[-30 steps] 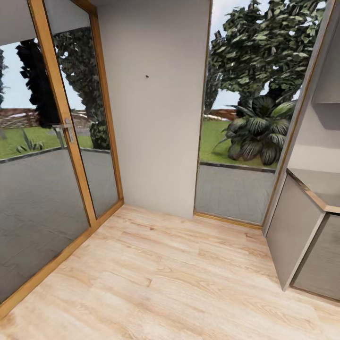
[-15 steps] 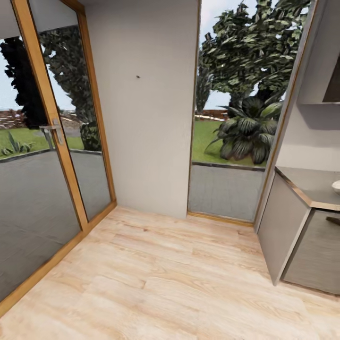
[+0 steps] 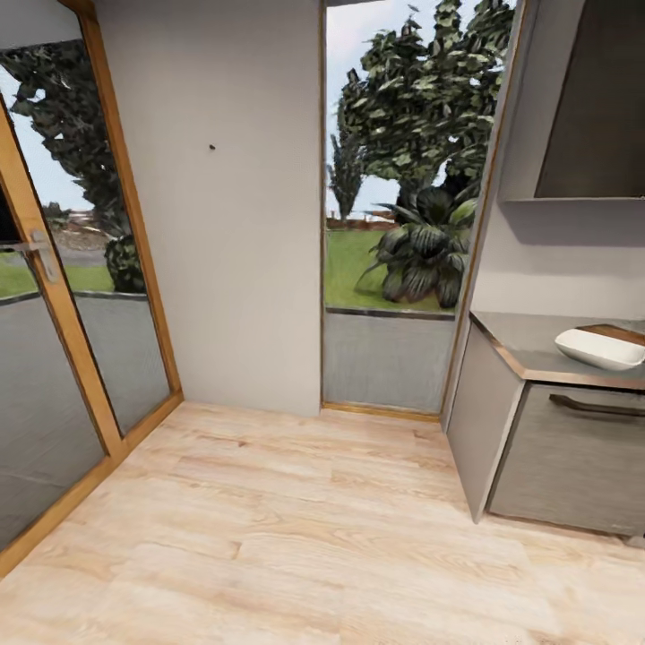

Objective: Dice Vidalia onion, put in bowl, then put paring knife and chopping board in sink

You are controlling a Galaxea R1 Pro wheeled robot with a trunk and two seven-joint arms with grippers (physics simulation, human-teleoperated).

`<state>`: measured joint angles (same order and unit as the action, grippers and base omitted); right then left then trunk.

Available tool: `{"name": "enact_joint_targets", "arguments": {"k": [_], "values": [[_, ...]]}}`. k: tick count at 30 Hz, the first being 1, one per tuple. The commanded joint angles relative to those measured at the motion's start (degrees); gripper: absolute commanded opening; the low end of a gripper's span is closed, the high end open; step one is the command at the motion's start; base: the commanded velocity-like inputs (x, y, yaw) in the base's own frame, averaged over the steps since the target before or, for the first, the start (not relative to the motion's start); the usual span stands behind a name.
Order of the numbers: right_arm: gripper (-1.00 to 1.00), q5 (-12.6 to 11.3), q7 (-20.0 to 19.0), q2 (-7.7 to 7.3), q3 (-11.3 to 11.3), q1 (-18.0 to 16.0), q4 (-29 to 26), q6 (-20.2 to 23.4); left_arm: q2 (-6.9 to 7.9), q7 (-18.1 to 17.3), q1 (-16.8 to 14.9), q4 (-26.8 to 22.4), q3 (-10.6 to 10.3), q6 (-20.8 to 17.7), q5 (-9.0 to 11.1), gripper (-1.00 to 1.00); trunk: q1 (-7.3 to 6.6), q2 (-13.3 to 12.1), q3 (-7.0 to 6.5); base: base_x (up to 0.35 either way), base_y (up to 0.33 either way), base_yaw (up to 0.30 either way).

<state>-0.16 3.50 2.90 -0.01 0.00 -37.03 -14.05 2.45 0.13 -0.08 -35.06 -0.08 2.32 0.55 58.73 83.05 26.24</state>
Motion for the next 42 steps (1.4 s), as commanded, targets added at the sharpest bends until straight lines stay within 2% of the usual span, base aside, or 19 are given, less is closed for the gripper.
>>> {"name": "enact_joint_targets", "arguments": {"k": [1, 19, 26, 42], "values": [[1.0, 0.0, 0.2, 0.03, 0.0, 0.0, 0.0, -0.1, 0.01, 0.0, 0.0, 0.0, 0.0, 0.1, 0.1, 1.0, 0.0, 0.0, 0.04, 0.0, -0.29, -0.056], [1.0, 0.0, 0.3, 0.18, 0.0, 0.0, 0.0, -0.1, -0.08, 0.0, 0.0, 1.6, 0.0, 0.1, 0.0, 1.0, 0.0, 0.0, 0.02, 0.0, -0.304, -0.008], [1.0, 0.0, 0.2, 0.18, 0.1, 0.0, 0.0, -0.1, -0.08, 0.0, 0.0, 1.7, 0.0, 0.1, 0.0, 1.0, 0.0, 0.0, -0.04, 0.0, -0.307, -0.193], [1.0, 0.0, 0.2, 0.25, 0.1, 0.0, 0.0, -0.1, -0.08, 0.0, 0.0, 1.7, 0.0, 0.1, -0.1, 1.0, 0.0, 0.0, -0.05, 0.0, -0.307, -0.064]]}}
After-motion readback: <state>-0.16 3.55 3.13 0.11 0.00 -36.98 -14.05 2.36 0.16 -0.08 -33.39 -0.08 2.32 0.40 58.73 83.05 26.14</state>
